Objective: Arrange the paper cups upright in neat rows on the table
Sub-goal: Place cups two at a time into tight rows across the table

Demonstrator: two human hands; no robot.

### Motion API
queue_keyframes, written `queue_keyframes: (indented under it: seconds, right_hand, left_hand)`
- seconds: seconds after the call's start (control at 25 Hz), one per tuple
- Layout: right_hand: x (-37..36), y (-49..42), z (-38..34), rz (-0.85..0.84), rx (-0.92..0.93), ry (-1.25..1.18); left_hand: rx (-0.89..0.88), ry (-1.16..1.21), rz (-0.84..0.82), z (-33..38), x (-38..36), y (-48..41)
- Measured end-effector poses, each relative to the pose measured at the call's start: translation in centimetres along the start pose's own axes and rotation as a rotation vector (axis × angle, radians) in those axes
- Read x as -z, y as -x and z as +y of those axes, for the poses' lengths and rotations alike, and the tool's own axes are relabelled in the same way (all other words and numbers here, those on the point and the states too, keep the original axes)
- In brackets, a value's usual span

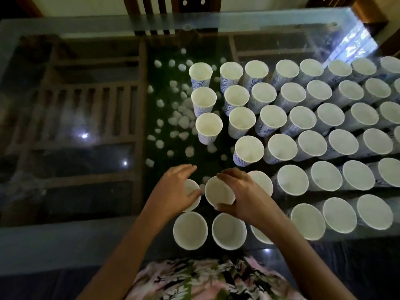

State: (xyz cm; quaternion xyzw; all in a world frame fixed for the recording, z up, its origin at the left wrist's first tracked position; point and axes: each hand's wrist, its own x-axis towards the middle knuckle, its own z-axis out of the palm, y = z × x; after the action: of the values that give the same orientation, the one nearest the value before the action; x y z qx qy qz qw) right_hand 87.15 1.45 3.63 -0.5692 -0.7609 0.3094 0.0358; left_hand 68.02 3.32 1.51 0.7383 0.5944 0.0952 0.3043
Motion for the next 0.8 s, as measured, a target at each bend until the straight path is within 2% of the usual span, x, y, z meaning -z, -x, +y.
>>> queue_keyframes:
  seconds: [0.08, 0.32, 0.8]
  right_hand:
    - [-0.7, 0.7, -0.2, -0.017, -0.009, 0.014]
    - [-2.4, 1.2, -0.3, 0.100, 0.004, -0.002]
    - [-1.9, -1.2, -0.1, 0.207, -0.032, -0.118]
  left_hand:
    - [0.022, -0.034, -0.027, -0.6, -0.6, 1.9]
    - [0.057, -0.027, -0.008, -0.9, -1.1, 3.8]
    - [0.071, 0.025, 0.071, -0.4, -0.8, 1.4]
